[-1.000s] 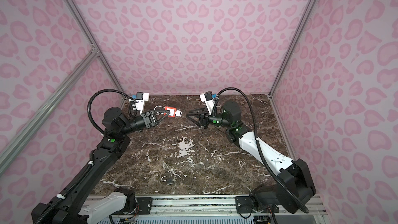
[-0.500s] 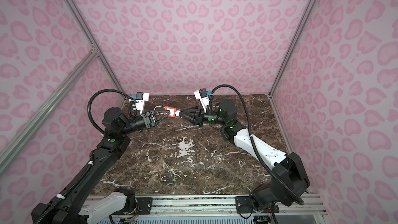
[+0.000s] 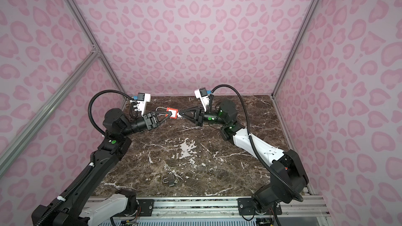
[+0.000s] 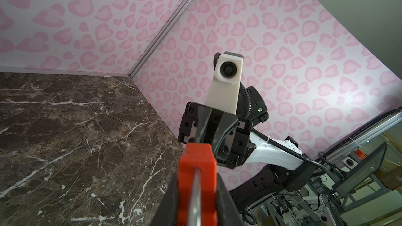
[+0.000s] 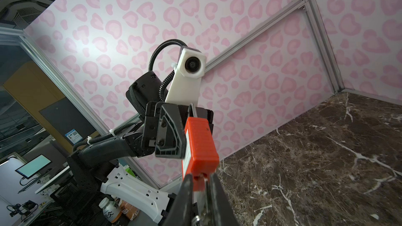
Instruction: Lock with the key
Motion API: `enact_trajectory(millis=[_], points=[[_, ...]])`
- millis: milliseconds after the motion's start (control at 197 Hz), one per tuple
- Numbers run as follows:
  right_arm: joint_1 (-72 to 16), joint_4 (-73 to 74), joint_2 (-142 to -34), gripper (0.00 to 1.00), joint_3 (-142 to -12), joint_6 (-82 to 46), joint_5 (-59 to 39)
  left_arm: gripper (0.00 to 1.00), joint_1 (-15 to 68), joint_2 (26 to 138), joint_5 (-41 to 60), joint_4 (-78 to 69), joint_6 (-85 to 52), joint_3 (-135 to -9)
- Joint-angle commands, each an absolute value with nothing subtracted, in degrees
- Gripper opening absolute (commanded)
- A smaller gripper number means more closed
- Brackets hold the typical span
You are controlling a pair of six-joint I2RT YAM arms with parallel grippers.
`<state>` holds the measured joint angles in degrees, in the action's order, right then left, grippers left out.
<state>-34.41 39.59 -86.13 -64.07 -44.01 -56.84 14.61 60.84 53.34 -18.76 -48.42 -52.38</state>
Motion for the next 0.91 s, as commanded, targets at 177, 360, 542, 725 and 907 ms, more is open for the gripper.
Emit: enact_trajectory(millis=[177,360,542,725,907], points=[[-35.13,42.36,-86.91,0.11,-64.03,-45.28,-58.84,0.04,14.56,60.47,53.44,-21.85,-48.59,-52.56],[-34.98,42.04,-86.65,0.00,-63.69,-45.16,-58.72,0.03,14.54,60.48,53.17,-21.79,-48.42,-52.39],[-34.46,39.82,-85.75,0.00,-63.07,-43.83,-58.10,0.04,14.57,60.57,53.09,-21.70,-48.41,-52.37],[-33.28,39.25,-84.65,0.00,-61.62,-43.34,-57.74,0.04,14.52,60.73,52.68,-21.68,-48.28,-52.39],[-32.34,35.69,-82.92,0.00,-60.37,-39.92,-57.46,0.04,14.59,61.17,52.82,-21.76,-48.49,-52.65]])
